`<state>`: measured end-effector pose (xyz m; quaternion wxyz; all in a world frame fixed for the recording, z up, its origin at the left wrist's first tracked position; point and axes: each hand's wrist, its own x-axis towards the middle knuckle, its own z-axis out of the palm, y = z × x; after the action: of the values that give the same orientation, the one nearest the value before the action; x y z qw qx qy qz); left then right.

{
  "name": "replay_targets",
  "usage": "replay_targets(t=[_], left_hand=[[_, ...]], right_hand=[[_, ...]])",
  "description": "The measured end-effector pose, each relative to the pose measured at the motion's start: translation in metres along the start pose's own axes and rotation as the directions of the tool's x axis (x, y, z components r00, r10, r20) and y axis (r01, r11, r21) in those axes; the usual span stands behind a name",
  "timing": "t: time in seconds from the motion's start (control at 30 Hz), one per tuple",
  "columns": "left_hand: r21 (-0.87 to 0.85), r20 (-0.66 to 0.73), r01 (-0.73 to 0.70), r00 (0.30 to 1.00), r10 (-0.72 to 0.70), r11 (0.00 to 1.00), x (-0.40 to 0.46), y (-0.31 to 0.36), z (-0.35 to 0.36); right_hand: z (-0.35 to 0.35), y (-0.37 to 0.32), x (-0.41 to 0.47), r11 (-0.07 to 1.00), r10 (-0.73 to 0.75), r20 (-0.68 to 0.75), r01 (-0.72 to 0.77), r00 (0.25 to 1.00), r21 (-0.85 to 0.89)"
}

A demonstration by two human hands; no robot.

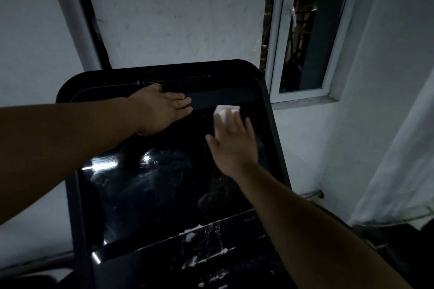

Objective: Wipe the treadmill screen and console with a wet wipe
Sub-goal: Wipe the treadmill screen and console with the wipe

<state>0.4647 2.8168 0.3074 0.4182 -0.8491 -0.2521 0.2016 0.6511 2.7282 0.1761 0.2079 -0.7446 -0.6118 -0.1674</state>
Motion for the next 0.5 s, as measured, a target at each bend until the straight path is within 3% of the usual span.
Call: replay_targets(t=[0.13,0.2,0.33,0.5], left_hand=[[-0.029,-0.003,0.015,1.000,-0.015,0.999,0.000,0.000,-0.001],[-0.046,0.003,0.027,1.000,-0.027,0.999,-0.001,0.000,0.001],[-0.072,-0.021,0.032,0.999,-0.034,0.997,-0.001,0.002,0.003],[-0.088,-0.036,0.031,0.999,-0.035,0.996,0.002,0.000,0.004]], right_hand=[[0.007,-0.030,-0.007,0.965,-0.262,-0.007,0.262,0.965,0.012],[0.002,-0.009,-0.002,0.977,-0.210,0.001,0.210,0.978,-0.036],[-0.005,0.032,-0.002,0.997,0.055,0.018,-0.053,0.998,-0.060],[0.001,0.015,-0.016,0.988,-0.147,0.036,0.148,0.988,-0.033]])
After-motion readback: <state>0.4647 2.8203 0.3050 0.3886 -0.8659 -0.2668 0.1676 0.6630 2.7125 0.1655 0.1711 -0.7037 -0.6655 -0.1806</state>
